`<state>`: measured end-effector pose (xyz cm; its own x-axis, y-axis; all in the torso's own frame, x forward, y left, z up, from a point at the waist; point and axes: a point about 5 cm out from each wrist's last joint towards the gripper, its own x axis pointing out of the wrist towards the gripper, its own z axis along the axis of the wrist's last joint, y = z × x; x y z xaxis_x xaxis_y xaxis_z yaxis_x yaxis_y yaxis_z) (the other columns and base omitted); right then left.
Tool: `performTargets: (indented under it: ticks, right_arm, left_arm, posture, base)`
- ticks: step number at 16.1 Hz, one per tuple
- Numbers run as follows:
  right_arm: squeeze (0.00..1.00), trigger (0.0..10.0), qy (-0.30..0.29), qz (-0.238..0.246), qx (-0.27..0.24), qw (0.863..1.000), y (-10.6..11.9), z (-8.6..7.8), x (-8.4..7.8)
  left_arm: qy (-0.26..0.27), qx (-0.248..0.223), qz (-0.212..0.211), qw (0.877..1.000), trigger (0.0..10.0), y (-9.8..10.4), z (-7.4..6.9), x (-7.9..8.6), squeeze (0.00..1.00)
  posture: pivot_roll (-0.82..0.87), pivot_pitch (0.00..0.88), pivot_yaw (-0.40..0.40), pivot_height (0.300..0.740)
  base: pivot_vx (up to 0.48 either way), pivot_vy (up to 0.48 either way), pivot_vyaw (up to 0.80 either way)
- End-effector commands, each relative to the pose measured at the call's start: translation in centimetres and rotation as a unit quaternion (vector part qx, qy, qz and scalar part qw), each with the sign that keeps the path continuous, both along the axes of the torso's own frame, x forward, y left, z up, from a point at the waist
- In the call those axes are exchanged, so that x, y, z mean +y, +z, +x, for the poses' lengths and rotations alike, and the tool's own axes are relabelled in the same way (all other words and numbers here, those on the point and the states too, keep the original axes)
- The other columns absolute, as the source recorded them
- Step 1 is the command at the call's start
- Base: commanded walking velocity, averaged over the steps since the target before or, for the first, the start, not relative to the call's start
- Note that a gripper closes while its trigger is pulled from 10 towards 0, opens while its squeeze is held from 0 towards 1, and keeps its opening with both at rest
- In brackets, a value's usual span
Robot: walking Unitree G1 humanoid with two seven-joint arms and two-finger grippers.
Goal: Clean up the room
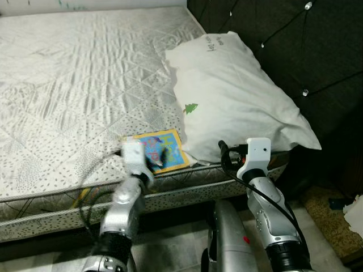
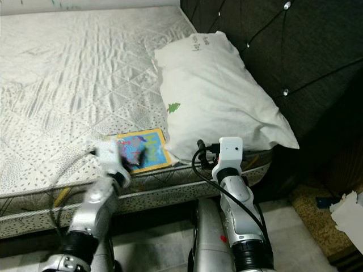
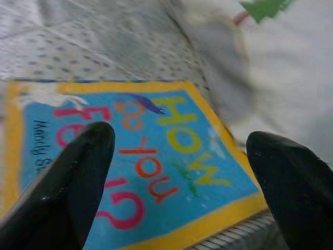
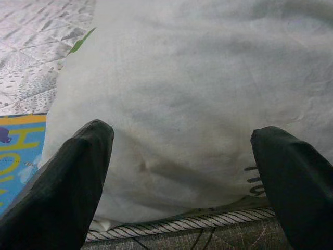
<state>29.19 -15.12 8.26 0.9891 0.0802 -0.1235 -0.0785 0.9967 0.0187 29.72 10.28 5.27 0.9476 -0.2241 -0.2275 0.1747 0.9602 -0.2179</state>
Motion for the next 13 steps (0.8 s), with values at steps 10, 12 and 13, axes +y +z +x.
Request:
performTargets:
  ticks: [10, 12, 13]
  right_arm:
    - [0.0, 10.0, 0.002, 0.001, -0.001, 1.0, 0.0, 0.2, -0.2]
    - [0.0, 10.0, 0.011, -0.001, 0.0, 1.0, -0.1, 0.2, 0.1]
    - [0.0, 10.0, 0.014, -0.001, 0.0, 1.0, -0.1, 0.2, 0.2]
  left_arm:
    - [0.024, -0.026, 0.116, 0.993, 10.0, 2.2, -1.6, 1.6, 0.1]
    - [0.121, 0.071, 0.015, 0.99, 10.0, 0.3, -2.5, 3.9, 0.0]
    - [0.106, 0.081, 0.013, 0.991, 10.0, 0.1, -2.6, 3.6, 0.0]
  posture:
    - [-0.02, 0.0, -0.022, 0.516]
    - [0.0, 0.0, -0.032, 0.516]
    - [0.0, 0.0, -0.032, 0.516]
  base:
    - [0.0, 0.0, 0.0]
    - [0.0, 0.0, 0.0]
    - [0.0, 0.0, 0.0]
